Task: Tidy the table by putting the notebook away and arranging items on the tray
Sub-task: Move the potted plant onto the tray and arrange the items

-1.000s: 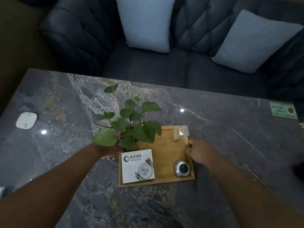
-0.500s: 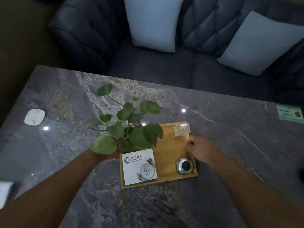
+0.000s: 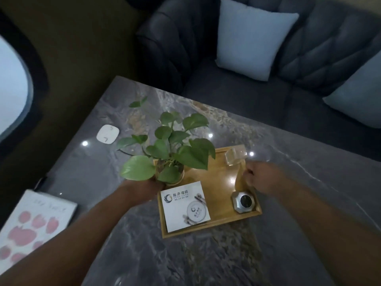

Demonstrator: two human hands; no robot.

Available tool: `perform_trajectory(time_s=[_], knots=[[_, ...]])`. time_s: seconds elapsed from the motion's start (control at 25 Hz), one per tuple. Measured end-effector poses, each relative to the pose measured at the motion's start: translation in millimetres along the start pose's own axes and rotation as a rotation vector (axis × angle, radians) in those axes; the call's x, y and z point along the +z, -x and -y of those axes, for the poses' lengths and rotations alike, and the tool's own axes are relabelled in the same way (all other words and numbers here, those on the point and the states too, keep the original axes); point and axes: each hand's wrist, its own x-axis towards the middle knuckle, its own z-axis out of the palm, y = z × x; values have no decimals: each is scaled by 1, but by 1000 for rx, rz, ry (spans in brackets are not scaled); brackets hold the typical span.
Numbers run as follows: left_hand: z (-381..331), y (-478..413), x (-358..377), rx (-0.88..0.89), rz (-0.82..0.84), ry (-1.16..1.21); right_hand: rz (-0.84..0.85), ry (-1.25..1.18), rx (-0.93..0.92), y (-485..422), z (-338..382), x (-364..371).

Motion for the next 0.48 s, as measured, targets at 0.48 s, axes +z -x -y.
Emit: perform_trajectory(time_s=[0.48], knots=[[93, 30, -78, -99, -290, -15, -13, 167, -242, -103, 155, -20]])
